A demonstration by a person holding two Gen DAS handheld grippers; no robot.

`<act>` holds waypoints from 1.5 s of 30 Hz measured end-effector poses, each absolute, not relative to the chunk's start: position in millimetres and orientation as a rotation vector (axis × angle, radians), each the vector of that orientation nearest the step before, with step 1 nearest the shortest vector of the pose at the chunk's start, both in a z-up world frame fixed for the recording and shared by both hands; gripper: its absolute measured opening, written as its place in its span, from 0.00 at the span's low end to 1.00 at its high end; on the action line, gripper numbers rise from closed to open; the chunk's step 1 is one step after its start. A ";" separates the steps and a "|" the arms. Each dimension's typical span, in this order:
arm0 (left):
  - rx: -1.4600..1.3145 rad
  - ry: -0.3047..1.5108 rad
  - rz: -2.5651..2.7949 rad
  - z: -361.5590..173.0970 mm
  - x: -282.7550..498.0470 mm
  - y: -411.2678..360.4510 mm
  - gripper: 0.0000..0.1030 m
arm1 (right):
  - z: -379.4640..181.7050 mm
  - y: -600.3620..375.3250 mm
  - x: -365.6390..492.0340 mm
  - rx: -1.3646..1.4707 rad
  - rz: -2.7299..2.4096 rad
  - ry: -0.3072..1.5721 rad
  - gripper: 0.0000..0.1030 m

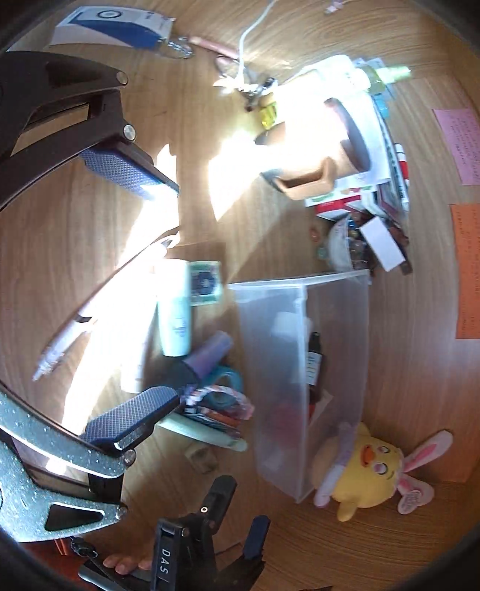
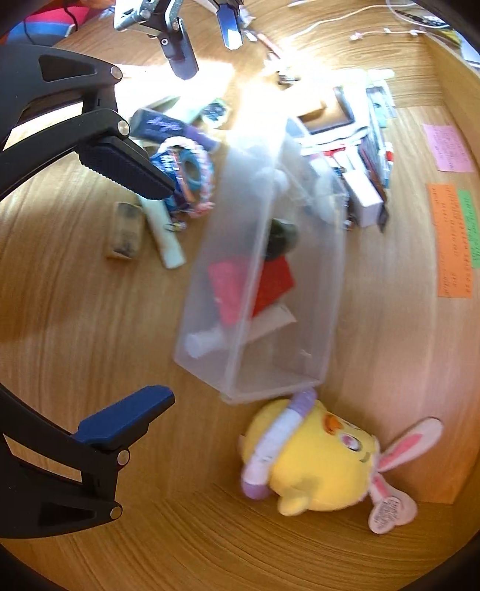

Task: Organize objects
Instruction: 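Grasp the white pen with left tool while right tool grasps the brown eraser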

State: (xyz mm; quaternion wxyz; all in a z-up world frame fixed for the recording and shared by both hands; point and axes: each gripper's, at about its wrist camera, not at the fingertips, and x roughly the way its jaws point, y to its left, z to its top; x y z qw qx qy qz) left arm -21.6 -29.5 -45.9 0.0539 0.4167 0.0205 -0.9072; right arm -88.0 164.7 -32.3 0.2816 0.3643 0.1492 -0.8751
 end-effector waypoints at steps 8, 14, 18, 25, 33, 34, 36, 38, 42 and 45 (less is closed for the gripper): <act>1.275 0.048 -2.667 -71.3 -5.7 -28.2 0.97 | -60.8 155.0 -76.8 1.052 -2.287 0.449 0.98; 1.363 0.138 -2.636 -83.0 -7.5 -40.3 0.71 | -70.5 143.5 -73.4 1.057 -2.278 0.505 0.96; 1.350 0.147 -2.638 -81.9 -2.4 -45.5 0.58 | -72.8 139.9 -74.7 1.067 -2.265 0.501 0.87; 1.338 0.182 -2.634 -78.9 5.3 -58.8 0.28 | -75.6 139.5 -75.1 1.078 -2.243 0.462 0.60; 1.293 0.334 -2.589 -76.7 10.7 -89.0 0.10 | -73.3 148.3 -78.6 1.085 -2.254 0.386 0.36; 1.286 0.340 -2.590 -75.1 11.5 -91.2 0.10 | -71.9 150.6 -78.1 1.079 -2.262 0.376 0.36; 1.268 0.347 -2.598 -70.3 12.3 -93.4 0.10 | -67.7 155.5 -77.3 1.066 -2.276 0.359 0.36; 1.245 0.337 -2.612 -63.8 12.0 -92.8 0.10 | -63.8 159.8 -76.7 1.057 -2.288 0.344 0.36; 1.189 0.320 -2.659 -48.1 6.8 -86.7 0.10 | -53.8 169.6 -75.1 1.031 -2.314 0.309 0.36; 1.139 0.300 -2.705 -34.2 0.4 -79.7 0.10 | -44.1 170.1 -76.3 0.997 -2.339 0.286 0.36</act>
